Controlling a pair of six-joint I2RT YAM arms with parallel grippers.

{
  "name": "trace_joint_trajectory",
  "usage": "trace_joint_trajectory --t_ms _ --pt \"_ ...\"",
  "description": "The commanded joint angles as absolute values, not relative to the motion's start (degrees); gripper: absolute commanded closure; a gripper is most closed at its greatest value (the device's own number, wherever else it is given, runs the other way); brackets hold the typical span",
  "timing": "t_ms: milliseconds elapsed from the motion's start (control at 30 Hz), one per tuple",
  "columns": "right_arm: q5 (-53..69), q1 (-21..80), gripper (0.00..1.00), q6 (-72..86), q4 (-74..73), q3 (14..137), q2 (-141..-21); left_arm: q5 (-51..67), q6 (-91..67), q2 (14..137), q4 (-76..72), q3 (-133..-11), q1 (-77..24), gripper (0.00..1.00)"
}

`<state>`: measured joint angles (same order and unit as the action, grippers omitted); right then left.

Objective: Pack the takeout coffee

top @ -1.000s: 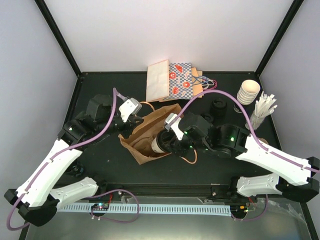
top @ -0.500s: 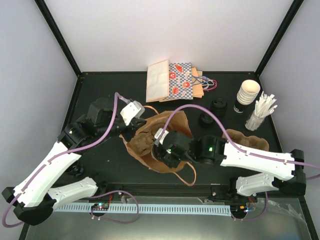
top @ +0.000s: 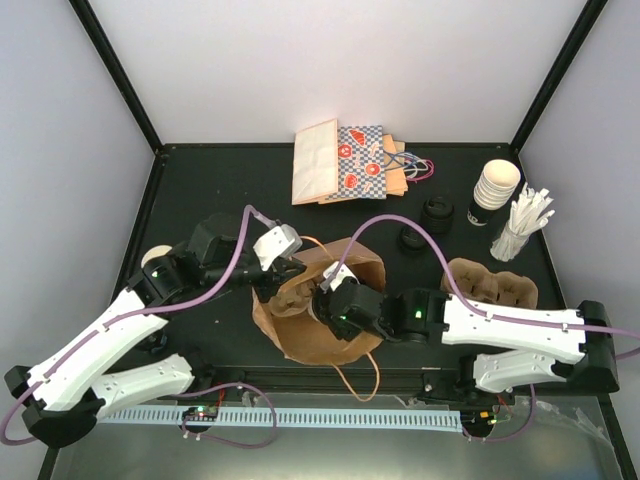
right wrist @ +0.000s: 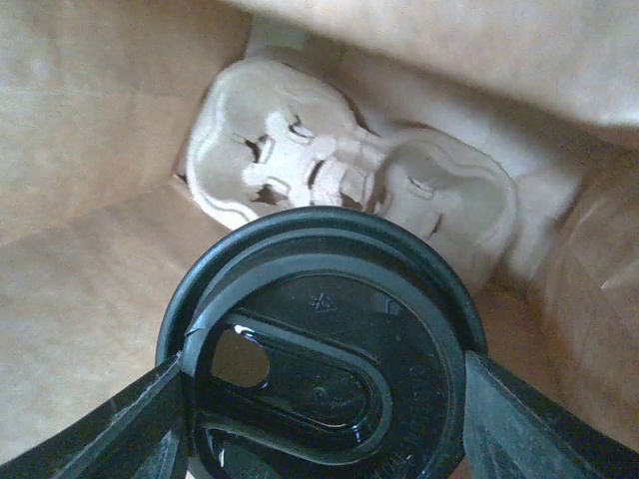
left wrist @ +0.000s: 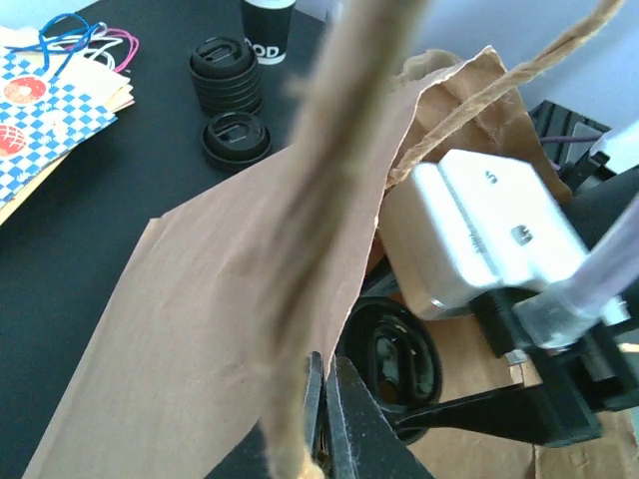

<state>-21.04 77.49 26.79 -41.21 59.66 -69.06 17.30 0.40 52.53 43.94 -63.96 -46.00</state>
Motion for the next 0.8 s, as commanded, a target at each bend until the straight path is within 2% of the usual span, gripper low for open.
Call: trace_joint_trajectory --t_ms 0,100,133,167,267,467,533,633,767 --pt "-29.5 80.0 0.45 28.7 -37.0 57.5 -68.6 17.8 -3.2 50.6 40.9 -64.1 -46.7 0.98" --pt "-35.2 83.6 0.45 28.0 -36.8 56.7 -69.9 17.6 -5.3 50.7 40.9 -65.2 -46.8 0.96" --pt "-35.9 84.1 0.45 27.8 -36.3 56.2 -70.5 18.1 -5.8 50.7 40.9 -65.5 -46.8 0.92" --pt "-36.4 84.4 0.45 27.4 -35.5 55.6 -70.6 18.7 -6.3 50.8 40.7 -65.9 -46.8 0.85" --pt "-37.6 85.3 0.45 26.4 -32.3 53.1 -70.1 19.9 -8.2 49.9 40.3 -67.0 -46.8 0.47" --pt "-40.0 87.1 0.46 23.5 -25.9 47.2 -68.4 11.0 -15.0 46.9 44.3 -72.8 -44.5 0.1" --pt "-40.3 87.6 0.46 23.6 -25.6 46.2 -68.7 10.9 -15.3 47.5 47.5 -75.5 -41.9 0.06" --pt "-41.6 89.1 0.45 23.2 -24.5 45.1 -68.8 12.5 -15.3 50.2 50.4 -77.9 -36.9 0.06" --pt "-43.5 89.5 0.45 23.2 -22.7 43.8 -68.8 20.3 -15.5 55.4 50.8 -74.5 -26.0 0.04"
